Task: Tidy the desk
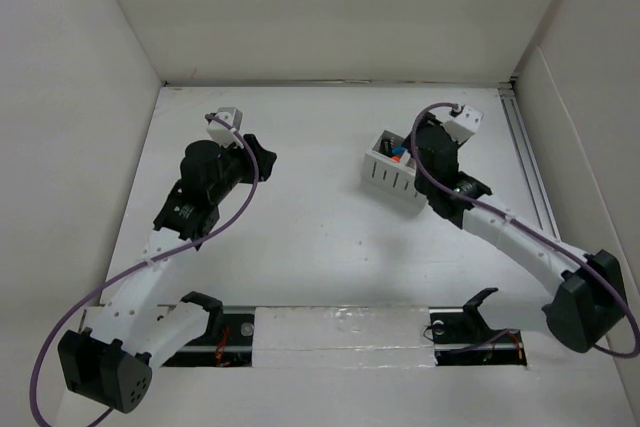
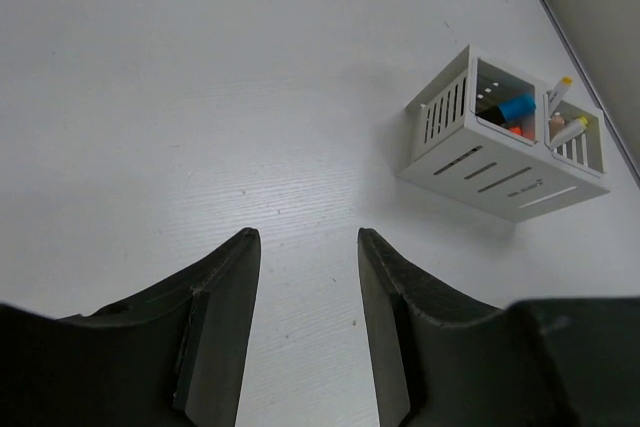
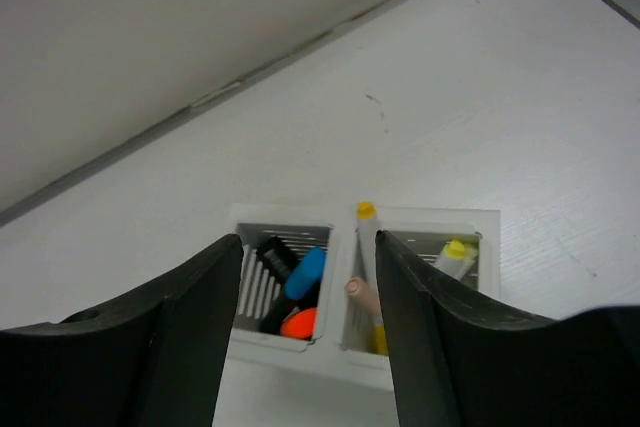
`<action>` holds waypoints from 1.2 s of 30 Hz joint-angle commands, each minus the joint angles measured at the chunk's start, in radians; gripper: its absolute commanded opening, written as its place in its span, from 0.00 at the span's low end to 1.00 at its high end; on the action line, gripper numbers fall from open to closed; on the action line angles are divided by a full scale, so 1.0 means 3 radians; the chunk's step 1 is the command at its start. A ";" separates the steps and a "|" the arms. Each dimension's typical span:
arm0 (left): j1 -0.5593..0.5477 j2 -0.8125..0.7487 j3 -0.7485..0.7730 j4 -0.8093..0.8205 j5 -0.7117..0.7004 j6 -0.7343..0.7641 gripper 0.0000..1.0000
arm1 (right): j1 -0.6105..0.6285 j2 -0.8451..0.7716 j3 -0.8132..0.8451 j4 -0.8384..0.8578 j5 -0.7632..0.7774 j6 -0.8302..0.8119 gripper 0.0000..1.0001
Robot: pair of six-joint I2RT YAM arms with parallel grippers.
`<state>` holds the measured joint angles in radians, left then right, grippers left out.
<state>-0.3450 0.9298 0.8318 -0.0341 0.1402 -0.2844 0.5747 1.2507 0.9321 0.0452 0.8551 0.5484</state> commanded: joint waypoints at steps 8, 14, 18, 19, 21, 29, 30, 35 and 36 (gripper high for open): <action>-0.0005 -0.0139 0.0121 0.0160 0.0034 0.0033 0.47 | 0.0671 -0.0390 -0.0305 0.0601 -0.2110 -0.0278 0.00; -0.0005 -0.0185 0.0106 0.0180 0.0039 0.0017 0.48 | 0.1111 -0.0073 -0.0228 0.0611 -0.2651 -0.0442 0.00; -0.0005 -0.0231 0.0091 0.0175 0.0018 0.0022 0.48 | 0.1219 0.0080 -0.0305 0.0800 -0.2819 -0.0417 0.00; -0.0005 -0.0241 0.0081 0.0190 0.0008 0.0028 0.48 | 0.1259 0.0136 -0.0305 0.0816 -0.2825 -0.0401 0.00; -0.0005 -0.0241 0.0086 0.0190 -0.0017 0.0028 0.48 | 0.1295 0.0208 -0.0290 0.0816 -0.2936 -0.0381 0.00; -0.0005 -0.0246 0.0065 0.0206 -0.0048 0.0053 0.48 | 0.1464 0.0765 -0.0106 0.0708 -0.2963 -0.0396 0.00; -0.0005 -0.0241 0.0065 0.0201 -0.0043 0.0058 0.47 | 0.1495 0.0806 -0.0101 0.0759 -0.2973 -0.0396 0.00; -0.0005 -0.0262 0.0060 0.0232 -0.0058 0.0079 0.47 | 0.1526 0.0985 -0.0014 0.0729 -0.2968 -0.0401 0.00; -0.0005 -0.0252 0.0065 0.0216 -0.0053 0.0084 0.47 | 0.1526 0.1031 -0.0003 0.0734 -0.2958 -0.0401 0.00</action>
<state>-0.3450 0.8700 0.8318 -0.0212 0.1291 -0.2741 1.0225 1.5524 0.8715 0.2241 -0.0296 0.4404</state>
